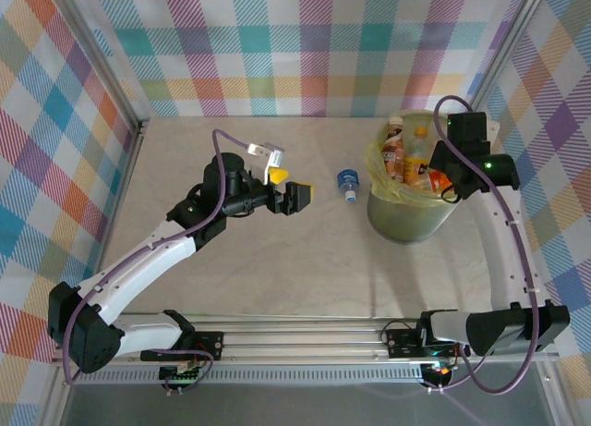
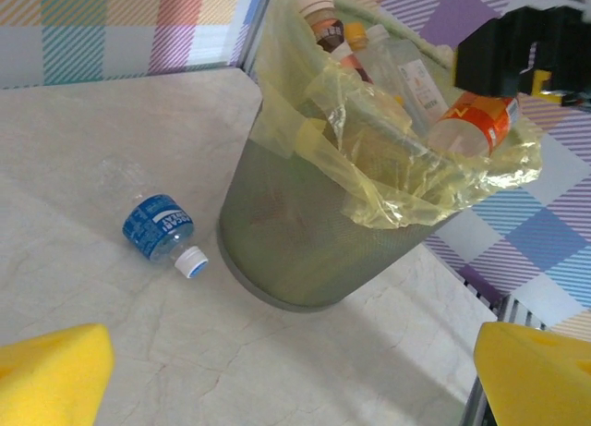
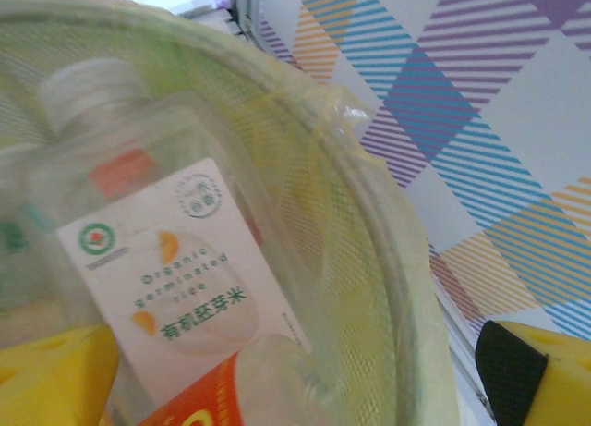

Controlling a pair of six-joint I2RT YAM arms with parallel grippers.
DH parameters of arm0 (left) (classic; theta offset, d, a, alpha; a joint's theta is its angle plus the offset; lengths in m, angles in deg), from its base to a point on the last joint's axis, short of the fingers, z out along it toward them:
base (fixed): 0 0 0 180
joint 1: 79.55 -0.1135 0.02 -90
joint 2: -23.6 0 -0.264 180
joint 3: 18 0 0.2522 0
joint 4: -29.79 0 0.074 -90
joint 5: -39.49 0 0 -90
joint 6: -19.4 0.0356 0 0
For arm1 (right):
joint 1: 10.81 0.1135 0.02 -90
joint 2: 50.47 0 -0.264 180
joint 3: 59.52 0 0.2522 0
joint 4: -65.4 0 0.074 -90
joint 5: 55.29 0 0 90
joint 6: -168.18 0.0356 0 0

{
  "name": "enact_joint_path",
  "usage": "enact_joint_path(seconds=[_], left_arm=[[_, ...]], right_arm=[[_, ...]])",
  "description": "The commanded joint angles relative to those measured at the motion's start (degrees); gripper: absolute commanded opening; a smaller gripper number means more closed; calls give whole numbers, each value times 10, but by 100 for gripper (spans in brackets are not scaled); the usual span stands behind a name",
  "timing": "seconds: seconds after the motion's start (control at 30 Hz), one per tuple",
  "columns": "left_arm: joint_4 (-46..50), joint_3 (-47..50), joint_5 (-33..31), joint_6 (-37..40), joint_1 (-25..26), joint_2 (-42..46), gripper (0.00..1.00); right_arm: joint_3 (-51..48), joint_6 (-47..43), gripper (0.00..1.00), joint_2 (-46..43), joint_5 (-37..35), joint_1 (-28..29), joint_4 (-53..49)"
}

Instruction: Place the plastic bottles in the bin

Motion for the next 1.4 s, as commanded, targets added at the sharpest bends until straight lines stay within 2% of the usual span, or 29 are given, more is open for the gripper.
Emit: enact_joint_path(seconds=[0.0,0.17,0.43,0.73,1.17,1.37], left_arm=[[36,-40,-56,-14,7,-14,100],[95,-93,-138,-58,7,-59,100],[120,-190,-157,-151,7,-199,98],[165,-341,-149,-202,7,-414,95],[224,-576,-101,-227,7,-646,99],[265,-690,-82,-231,7,-733,100]], right_arm=[[64,-16,100,-1,52,-2,-31],[128,-19,100,-3,137,-2,-67],[141,-5,100,-31,219,-3,-95],[119,6,100,-73,251,-2,-90],[70,17,100,-134,297,-3,-47],[66,15,100,-133,310,-2,-47]])
